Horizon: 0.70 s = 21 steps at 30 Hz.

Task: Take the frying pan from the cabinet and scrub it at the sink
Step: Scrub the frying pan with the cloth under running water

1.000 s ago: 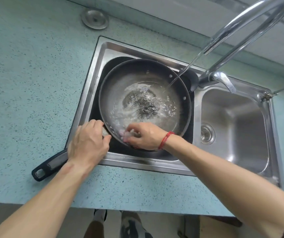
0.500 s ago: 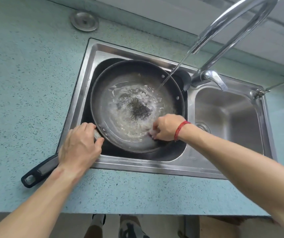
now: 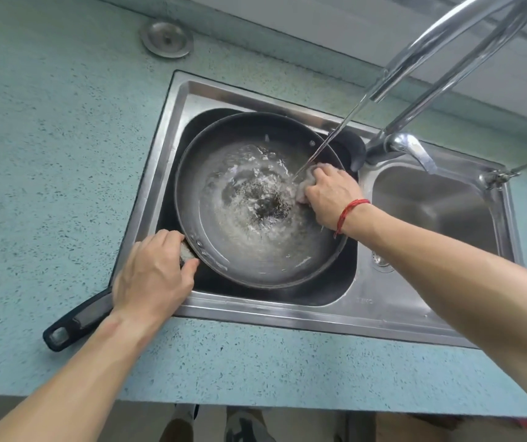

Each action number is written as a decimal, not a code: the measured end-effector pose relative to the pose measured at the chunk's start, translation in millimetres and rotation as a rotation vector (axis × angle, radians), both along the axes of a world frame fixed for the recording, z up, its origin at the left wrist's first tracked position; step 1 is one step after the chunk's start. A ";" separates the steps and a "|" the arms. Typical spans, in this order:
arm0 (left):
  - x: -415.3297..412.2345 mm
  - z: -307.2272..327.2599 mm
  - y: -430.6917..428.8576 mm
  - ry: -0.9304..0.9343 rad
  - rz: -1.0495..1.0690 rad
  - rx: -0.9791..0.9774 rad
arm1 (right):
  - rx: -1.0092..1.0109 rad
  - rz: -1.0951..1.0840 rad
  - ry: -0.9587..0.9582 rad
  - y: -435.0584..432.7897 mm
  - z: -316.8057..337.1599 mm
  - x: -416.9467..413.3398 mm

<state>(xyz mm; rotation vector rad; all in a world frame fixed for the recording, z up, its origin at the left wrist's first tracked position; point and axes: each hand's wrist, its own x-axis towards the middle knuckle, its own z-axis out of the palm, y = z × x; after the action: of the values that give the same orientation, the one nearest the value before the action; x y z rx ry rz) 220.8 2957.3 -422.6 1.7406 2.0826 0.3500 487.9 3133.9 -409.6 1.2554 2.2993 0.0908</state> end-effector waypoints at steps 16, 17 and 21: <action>1.1 1.5 -1.1 -0.007 0.021 0.010 | -0.783 -0.348 0.709 -81.8 3.6 -101.7; 0.9 1.5 -1.1 -0.006 0.022 0.008 | -0.794 -0.387 0.788 -81.2 3.4 -109.9; 0.6 0.5 -0.6 0.001 0.018 0.010 | -0.597 -0.415 0.950 -71.4 -5.0 -134.1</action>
<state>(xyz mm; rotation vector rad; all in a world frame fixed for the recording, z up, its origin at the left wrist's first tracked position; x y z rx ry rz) 221.4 2956.7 -422.0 1.7289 2.1014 0.3654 353.8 3062.5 -414.6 1.5723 2.3528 -1.4980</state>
